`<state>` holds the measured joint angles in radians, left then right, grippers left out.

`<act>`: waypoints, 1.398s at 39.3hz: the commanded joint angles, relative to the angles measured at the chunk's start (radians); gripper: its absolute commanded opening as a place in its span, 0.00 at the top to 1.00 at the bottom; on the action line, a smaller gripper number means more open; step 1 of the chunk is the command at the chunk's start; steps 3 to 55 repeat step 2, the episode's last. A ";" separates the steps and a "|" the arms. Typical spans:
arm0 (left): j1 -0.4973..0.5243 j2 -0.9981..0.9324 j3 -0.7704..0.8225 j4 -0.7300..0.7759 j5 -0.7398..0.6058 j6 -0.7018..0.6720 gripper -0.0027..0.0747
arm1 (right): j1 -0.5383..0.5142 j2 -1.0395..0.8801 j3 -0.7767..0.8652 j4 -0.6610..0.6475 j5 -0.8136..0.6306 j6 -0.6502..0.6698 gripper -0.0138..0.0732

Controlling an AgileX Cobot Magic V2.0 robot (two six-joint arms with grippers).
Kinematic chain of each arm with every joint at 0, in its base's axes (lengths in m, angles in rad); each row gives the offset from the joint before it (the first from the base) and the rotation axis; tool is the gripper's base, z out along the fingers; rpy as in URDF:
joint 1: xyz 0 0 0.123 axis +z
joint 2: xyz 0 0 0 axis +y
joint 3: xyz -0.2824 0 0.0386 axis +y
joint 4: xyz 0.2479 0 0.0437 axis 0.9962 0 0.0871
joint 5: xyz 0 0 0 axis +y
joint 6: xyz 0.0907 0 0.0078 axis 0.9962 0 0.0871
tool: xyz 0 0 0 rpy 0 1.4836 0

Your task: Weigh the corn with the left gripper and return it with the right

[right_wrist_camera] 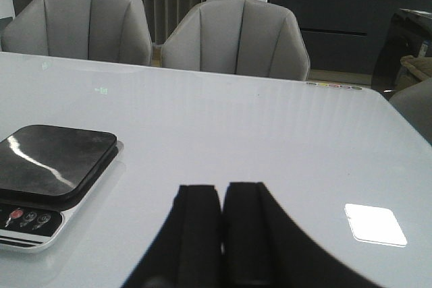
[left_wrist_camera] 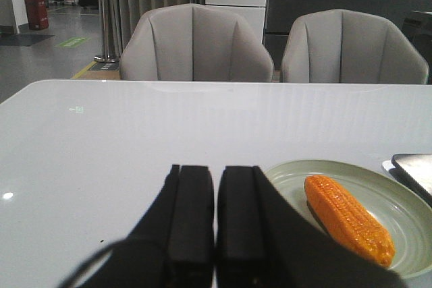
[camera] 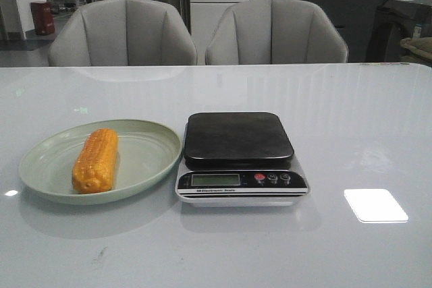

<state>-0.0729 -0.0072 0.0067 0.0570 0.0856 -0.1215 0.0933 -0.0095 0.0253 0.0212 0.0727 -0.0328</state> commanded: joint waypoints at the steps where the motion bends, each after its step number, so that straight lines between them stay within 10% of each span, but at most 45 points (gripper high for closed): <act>1: -0.008 -0.019 0.030 0.000 -0.080 -0.007 0.80 | -0.005 -0.019 0.011 -0.011 -0.087 -0.002 0.68; 55: -0.008 -0.019 0.030 0.000 -0.080 -0.007 0.80 | -0.005 -0.019 0.011 -0.011 -0.087 -0.002 0.68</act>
